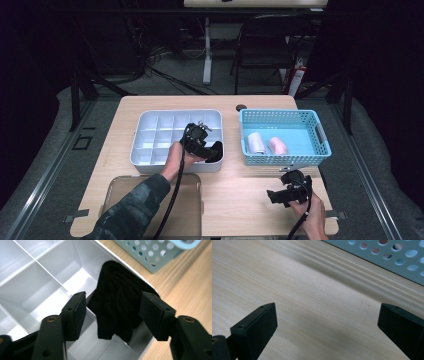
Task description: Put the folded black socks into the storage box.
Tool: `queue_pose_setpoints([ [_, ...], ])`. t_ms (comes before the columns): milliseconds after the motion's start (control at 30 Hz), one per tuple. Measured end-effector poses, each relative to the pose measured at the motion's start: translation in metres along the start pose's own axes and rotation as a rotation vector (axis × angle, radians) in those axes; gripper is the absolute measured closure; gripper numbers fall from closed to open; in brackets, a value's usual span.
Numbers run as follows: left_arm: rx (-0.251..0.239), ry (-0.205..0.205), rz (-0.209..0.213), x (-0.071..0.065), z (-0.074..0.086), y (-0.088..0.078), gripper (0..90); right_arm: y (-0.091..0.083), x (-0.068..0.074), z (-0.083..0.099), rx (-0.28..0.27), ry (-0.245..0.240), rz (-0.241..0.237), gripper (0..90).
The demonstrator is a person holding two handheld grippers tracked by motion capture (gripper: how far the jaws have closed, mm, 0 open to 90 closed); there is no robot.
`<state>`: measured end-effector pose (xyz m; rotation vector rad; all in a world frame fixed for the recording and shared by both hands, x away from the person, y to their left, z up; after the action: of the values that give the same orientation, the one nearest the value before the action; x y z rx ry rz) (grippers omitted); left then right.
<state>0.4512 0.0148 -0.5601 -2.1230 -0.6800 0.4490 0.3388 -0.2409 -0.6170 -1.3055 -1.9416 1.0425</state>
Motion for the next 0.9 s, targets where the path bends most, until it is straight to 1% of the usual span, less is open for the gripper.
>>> queue_pose_setpoints([
  [67, -0.018, -0.001, 0.009, -0.001, 0.000, -0.007, 33.5, 0.000, 0.000, 0.000, 0.000, 0.001, -0.002, 1.9],
  [133, -0.033, 0.011, 0.010, -0.004, 0.001, -0.013, 29.8, 0.000, 0.001, 0.000, -0.001, 0.001, -0.004, 1.9],
  [200, -0.038, 0.025, 0.018, -0.008, 0.003, -0.018, 27.0, 0.000, 0.001, 0.000, 0.000, 0.001, -0.005, 1.9],
  [333, -0.052, 0.044, 0.018, -0.015, 0.009, -0.026, 22.7, 0.000, 0.002, 0.000, -0.002, 0.002, -0.010, 1.8],
  [533, -0.059, 0.071, 0.019, -0.024, 0.020, -0.035, 17.0, 0.000, 0.002, 0.000, -0.001, 0.001, -0.016, 1.7],
  [667, -0.074, 0.078, 0.020, -0.028, 0.026, -0.042, 15.1, 0.000, 0.003, 0.000, -0.001, 0.003, -0.020, 1.7],
  [800, -0.075, 0.082, 0.011, -0.032, 0.035, -0.045, 12.3, 0.000, 0.003, 0.000, -0.003, 0.004, -0.025, 1.7],
  [900, -0.069, 0.097, -0.002, -0.035, 0.043, -0.047, 10.2, 0.000, 0.003, 0.000, 0.000, 0.002, -0.021, 1.6],
])
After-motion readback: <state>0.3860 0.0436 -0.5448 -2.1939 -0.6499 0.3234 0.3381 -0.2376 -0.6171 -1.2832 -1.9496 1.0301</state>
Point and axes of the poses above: each handheld gripper's, and its own axes: y roughly forward along the jaws, z roughly out of its underside, x roughly to its left, the point moved 9 cm from there along y, roughly forward along the jaws, and after that the axes turned 4 degrees about y, right-handed, at the moved point
